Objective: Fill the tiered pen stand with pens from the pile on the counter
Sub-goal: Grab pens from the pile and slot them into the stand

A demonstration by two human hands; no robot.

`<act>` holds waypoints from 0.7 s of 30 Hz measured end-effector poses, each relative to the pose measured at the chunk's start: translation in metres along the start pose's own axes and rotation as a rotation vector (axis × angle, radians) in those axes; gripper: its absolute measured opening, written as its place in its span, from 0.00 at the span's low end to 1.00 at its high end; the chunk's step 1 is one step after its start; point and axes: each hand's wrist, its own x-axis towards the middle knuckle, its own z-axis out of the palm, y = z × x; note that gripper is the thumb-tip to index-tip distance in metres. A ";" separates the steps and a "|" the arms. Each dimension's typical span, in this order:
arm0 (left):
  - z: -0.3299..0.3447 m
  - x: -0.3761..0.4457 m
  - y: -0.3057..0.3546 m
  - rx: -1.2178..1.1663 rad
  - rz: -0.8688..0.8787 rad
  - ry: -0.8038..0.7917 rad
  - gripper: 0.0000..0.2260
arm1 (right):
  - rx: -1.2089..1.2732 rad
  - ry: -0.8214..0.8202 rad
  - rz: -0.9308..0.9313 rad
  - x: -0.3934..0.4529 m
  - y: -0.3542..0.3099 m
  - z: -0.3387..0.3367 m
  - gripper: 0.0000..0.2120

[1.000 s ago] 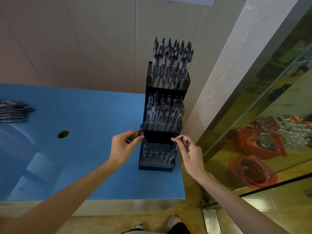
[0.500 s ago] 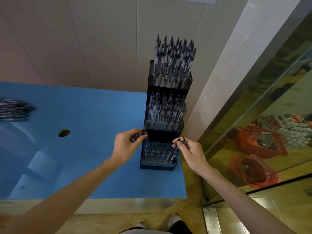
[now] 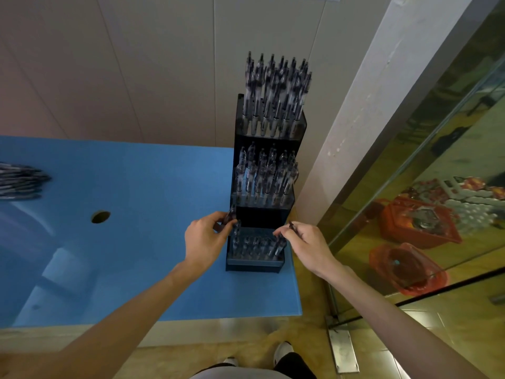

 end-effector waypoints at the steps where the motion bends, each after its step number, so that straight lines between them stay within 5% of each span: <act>1: 0.001 -0.001 -0.002 0.022 -0.003 -0.013 0.04 | -0.007 -0.009 0.011 0.001 -0.003 -0.001 0.15; 6: 0.002 0.005 -0.010 0.074 -0.001 -0.086 0.05 | -0.049 -0.061 0.035 0.004 -0.012 -0.005 0.15; 11: 0.001 0.002 -0.016 0.071 -0.008 -0.107 0.04 | -0.093 0.071 -0.028 -0.001 -0.011 -0.008 0.27; 21: -0.040 0.003 -0.004 -0.188 0.061 0.061 0.10 | 0.115 0.283 -0.240 -0.003 -0.027 -0.023 0.13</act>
